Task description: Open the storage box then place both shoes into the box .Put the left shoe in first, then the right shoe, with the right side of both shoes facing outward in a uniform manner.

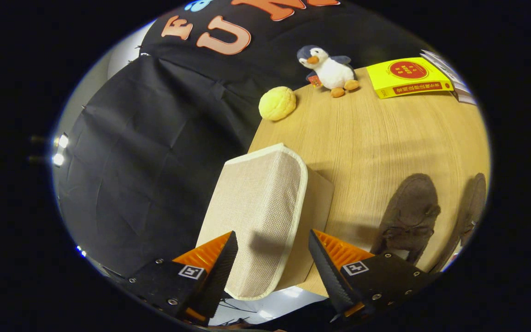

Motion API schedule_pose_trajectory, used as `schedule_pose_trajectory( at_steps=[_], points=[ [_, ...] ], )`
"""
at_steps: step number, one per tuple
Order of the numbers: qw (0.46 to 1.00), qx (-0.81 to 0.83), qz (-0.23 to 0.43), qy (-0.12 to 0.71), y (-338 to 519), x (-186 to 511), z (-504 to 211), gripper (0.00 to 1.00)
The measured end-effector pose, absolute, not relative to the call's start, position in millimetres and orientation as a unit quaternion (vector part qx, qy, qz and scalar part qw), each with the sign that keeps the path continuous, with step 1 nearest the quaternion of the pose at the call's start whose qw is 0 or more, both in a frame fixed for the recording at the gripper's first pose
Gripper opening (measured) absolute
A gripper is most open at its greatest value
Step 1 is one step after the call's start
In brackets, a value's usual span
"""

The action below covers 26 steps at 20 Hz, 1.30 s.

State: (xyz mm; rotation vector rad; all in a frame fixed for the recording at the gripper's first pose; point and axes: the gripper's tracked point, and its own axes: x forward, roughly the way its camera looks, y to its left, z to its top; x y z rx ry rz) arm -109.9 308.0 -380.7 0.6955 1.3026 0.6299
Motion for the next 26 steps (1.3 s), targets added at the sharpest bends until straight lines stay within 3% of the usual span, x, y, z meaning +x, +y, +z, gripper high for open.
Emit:
schedule_pose_trajectory(
  at_steps=[9,12,23,26],
  points=[
    [0.619,0.412,0.284,0.606,338,-129,-384,0.90],
    [0.623,0.420,0.293,0.590,332,-124,-365,0.79],
    [0.660,0.452,0.323,0.506,348,-78,-261,0.22],
    [0.667,0.444,0.341,0.492,370,-72,-235,0.14]
  ],
)
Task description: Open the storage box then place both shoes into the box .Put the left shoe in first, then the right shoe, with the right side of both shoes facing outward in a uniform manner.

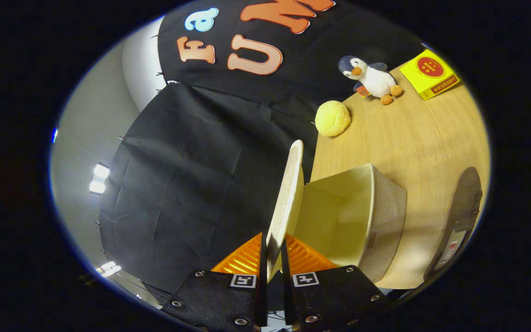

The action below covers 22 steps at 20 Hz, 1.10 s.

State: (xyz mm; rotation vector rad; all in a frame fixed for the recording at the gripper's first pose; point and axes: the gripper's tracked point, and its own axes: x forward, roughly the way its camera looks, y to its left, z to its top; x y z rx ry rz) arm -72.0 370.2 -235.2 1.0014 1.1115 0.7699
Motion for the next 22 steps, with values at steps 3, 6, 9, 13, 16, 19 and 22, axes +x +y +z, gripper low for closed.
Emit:
schedule_pose_trajectory(
  at_steps=[3,6,9,13,16,19,22],
  points=[
    [0.667,0.426,0.368,0.489,400,-70,-213,0.14],
    [0.667,0.424,0.375,0.484,428,-63,-199,0.14],
    [0.669,0.417,0.384,0.482,460,-57,-189,0.14],
    [0.674,0.406,0.383,0.484,505,-55,-179,0.15],
    [0.679,0.398,0.374,0.490,546,-53,-184,0.15],
    [0.682,0.397,0.364,0.496,586,-57,-191,0.15],
    [0.680,0.390,0.363,0.503,610,-64,-195,0.28]
  ],
)
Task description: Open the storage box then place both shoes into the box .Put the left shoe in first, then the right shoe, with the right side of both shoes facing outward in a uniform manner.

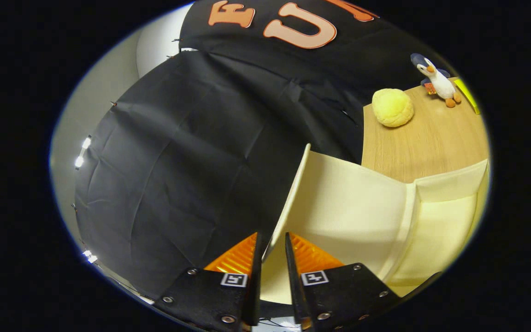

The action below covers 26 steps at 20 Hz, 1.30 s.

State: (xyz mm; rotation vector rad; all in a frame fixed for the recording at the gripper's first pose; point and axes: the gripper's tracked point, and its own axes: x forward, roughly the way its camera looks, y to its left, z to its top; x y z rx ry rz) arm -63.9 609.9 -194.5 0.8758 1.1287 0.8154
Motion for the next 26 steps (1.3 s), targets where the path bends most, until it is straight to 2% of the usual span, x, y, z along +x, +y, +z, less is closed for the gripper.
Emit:
schedule_pose_trajectory(
  at_steps=[1,2,3,13,18,26],
  points=[
    [0.678,0.385,0.366,0.507,613,-69,-194,0.44],
    [0.679,0.379,0.366,0.511,611,-71,-196,0.50],
    [0.683,0.371,0.366,0.512,606,-72,-198,0.61],
    [0.810,0.203,0.299,0.461,435,-49,-254,0.86],
    [0.850,0.114,0.224,0.463,316,-46,-300,0.88],
    [0.833,0.081,0.127,0.532,196,-95,-388,0.85]
  ],
)
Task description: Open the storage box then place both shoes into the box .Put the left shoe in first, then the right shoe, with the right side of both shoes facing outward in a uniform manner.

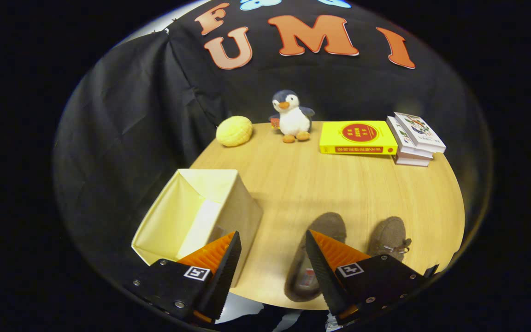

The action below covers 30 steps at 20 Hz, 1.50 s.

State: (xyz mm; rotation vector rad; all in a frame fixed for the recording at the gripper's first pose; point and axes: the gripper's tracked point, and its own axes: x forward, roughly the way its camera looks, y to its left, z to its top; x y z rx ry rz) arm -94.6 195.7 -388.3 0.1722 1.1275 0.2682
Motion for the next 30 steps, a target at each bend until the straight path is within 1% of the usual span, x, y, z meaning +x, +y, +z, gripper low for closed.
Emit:
schedule_pose_trajectory(
  at_steps=[2,6,7,12,13,15,17,20,23,25,28,29,30],
  points=[
    [0.829,0.085,0.104,0.543,174,-103,-402,0.82],
    [0.814,0.054,0.086,0.572,140,-124,-432,0.80],
    [0.808,0.054,0.081,0.581,136,-128,-441,0.77],
    [0.796,0.040,0.078,0.599,127,-131,-474,0.72],
    [0.791,0.038,0.078,0.606,128,-133,-481,0.69],
    [0.784,0.039,0.068,0.616,125,-136,-493,0.64],
    [0.790,0.035,0.050,0.610,119,-130,-501,0.62],
    [0.790,0.049,0.039,0.609,120,-126,-512,0.53],
    [0.795,0.066,0.030,0.603,122,-126,-520,0.32],
    [0.795,0.090,0.013,0.600,123,-125,-523,0.22],
    [0.792,0.102,0.004,0.601,124,-124,-518,0.14],
    [0.793,0.098,0.006,0.601,124,-124,-514,0.10],
    [0.795,0.091,0.007,0.600,123,-125,-509,0.08]
  ],
)
